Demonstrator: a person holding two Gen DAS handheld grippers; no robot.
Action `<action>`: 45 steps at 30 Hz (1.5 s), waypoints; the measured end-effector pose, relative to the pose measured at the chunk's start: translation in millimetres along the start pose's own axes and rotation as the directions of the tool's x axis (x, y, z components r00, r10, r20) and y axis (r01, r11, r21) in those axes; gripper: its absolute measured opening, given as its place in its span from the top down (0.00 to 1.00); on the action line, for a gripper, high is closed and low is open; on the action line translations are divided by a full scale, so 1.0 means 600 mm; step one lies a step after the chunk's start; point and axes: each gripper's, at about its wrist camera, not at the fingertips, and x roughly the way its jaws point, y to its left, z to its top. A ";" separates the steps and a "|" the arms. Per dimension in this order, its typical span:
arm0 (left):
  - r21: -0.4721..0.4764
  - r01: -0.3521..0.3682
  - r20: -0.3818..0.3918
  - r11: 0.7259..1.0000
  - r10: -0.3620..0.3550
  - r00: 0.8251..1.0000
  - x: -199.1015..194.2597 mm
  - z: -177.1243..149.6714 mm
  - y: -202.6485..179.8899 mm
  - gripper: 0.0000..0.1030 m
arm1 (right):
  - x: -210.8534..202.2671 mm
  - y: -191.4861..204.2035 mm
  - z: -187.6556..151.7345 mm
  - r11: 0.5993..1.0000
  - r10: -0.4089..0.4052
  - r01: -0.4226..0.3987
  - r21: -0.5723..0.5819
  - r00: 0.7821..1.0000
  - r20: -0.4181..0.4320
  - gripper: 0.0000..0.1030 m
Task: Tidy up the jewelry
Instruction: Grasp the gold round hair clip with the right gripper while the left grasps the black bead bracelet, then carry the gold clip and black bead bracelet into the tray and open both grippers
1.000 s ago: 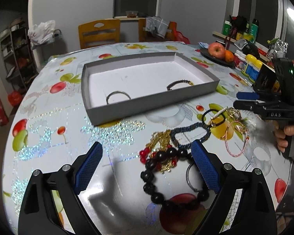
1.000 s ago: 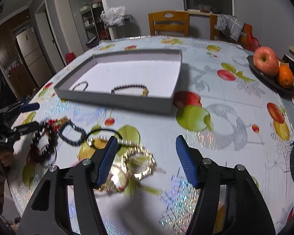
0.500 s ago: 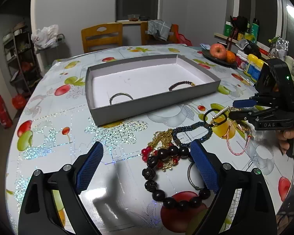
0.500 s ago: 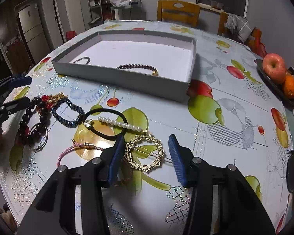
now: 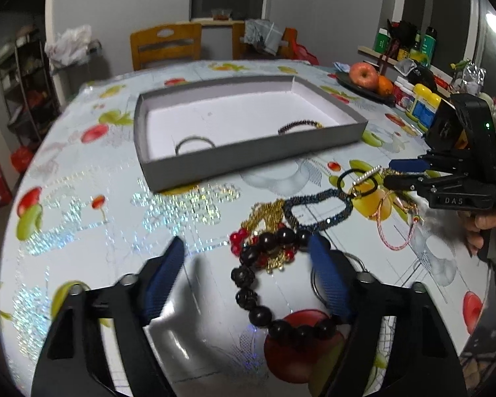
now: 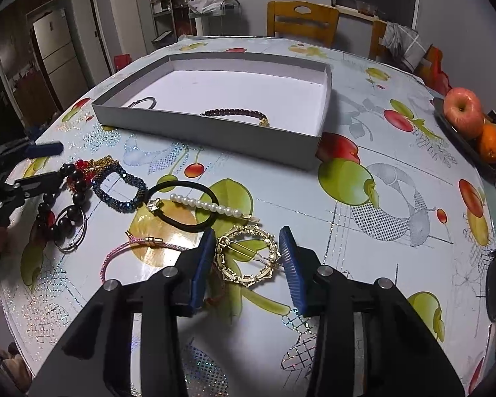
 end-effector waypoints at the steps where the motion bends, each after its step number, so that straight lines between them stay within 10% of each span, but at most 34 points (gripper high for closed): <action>1: -0.010 0.008 -0.014 1.000 -0.008 1.000 0.003 -0.002 0.003 0.36 | 0.000 -0.002 0.000 1.000 0.005 -0.005 0.005 1.000 0.000 0.61; 7: -0.007 0.021 -0.051 1.000 -0.021 0.998 0.011 -0.008 0.000 0.40 | -0.002 -0.010 0.000 0.999 0.021 -0.021 0.036 1.000 0.005 0.61; 18: 0.023 0.023 -0.065 0.999 -0.022 0.998 0.003 -0.019 -0.011 0.85 | -0.002 -0.009 0.001 1.000 0.014 -0.015 0.027 1.000 0.007 0.61; 45: 0.095 0.053 0.139 0.994 -0.066 0.988 -0.125 0.068 -0.060 0.85 | -0.087 0.016 0.020 1.000 0.020 -0.018 -0.016 0.986 0.163 0.61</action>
